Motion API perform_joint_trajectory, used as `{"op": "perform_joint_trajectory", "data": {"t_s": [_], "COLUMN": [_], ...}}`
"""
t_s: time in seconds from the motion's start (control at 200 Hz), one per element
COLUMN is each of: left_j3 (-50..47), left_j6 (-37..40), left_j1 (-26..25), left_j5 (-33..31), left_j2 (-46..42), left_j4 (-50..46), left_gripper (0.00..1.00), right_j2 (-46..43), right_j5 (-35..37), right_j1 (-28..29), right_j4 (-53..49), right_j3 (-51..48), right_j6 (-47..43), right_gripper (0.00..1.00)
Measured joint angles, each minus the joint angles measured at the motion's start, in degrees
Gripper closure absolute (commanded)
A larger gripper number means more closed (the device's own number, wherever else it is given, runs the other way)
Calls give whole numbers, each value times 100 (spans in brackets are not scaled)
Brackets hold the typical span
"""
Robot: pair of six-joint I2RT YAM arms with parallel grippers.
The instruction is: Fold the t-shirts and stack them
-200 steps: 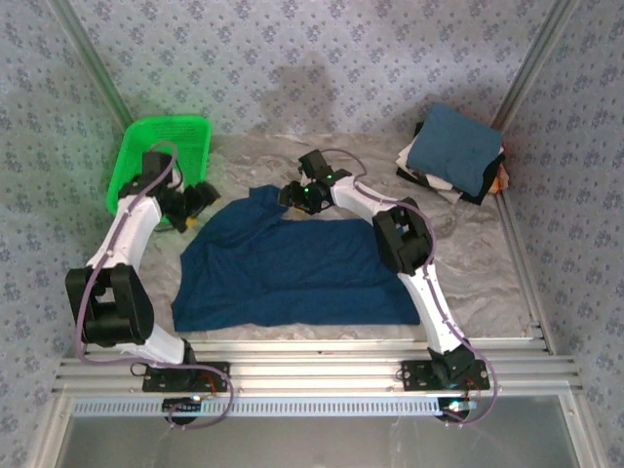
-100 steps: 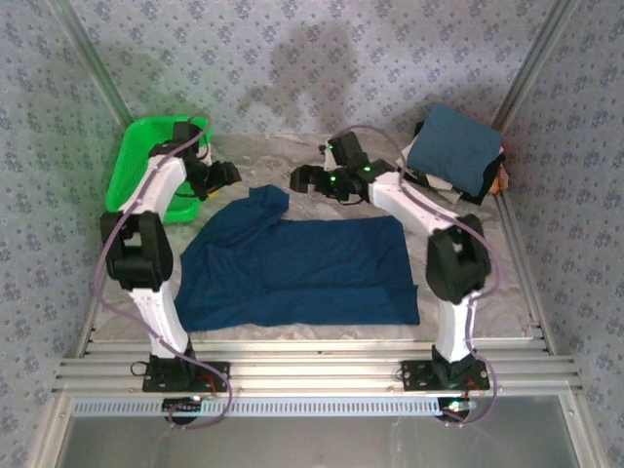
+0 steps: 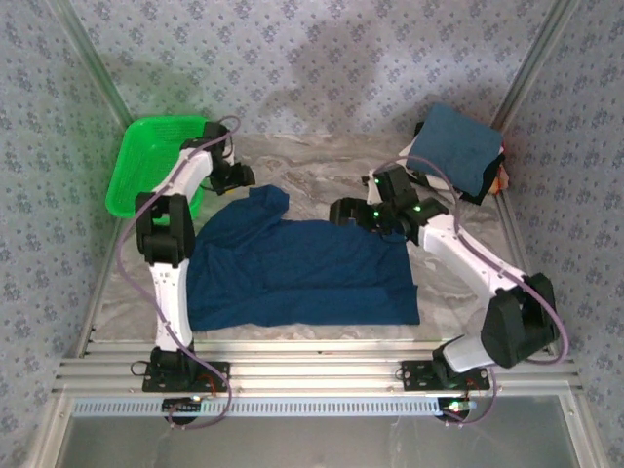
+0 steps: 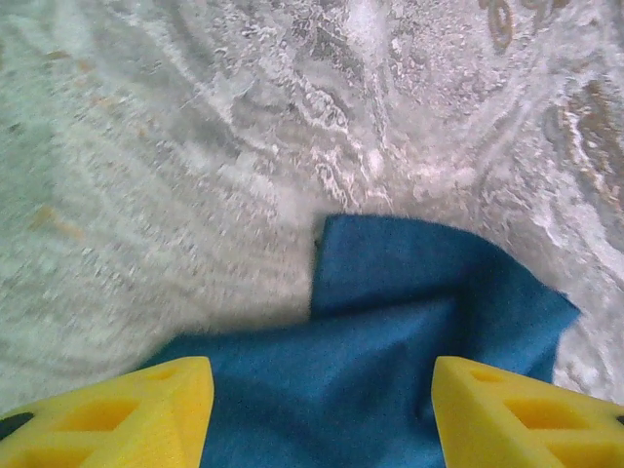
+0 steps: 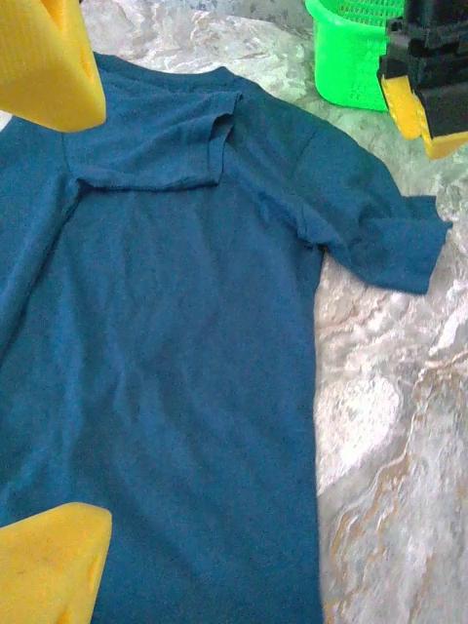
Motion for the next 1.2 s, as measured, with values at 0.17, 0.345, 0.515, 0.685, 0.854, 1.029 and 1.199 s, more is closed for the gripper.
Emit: {"op": "perform_joint_trajectory", "data": {"t_s": [0.17, 0.345, 0.515, 0.685, 0.854, 1.029, 1.199], "left_j3": [826, 1298, 1381, 1443, 1683, 1851, 2315], "left_j6": [20, 17, 22, 44, 142, 216, 339], "left_j1": [-155, -238, -289, -339, -380, -422, -479], "left_j5": [-258, -431, -575, -691, -890, -1029, -1193], "left_j2": [721, 1088, 1180, 1220, 1355, 1449, 1687], "left_j4": [-168, -385, -535, -570, -748, -894, -1222], "left_gripper": [44, 47, 50, 55, 59, 65, 68], "right_j2": [-448, -734, -879, -879, -879, -881, -844], "right_j5": [22, 15, -15, -48, -125, -195, -306], "right_j1": [-107, -232, -490, -688, -907, -1176, -1471], "right_j4": [-66, -236, -328, -358, -369, -341, -260], "right_j3": [-369, -625, -778, -837, -946, -1163, -1449], "right_j6": [44, 44, 44, 39, 20, -4, -72], "right_gripper": [0, 0, 0, 0, 0, 0, 0]}}
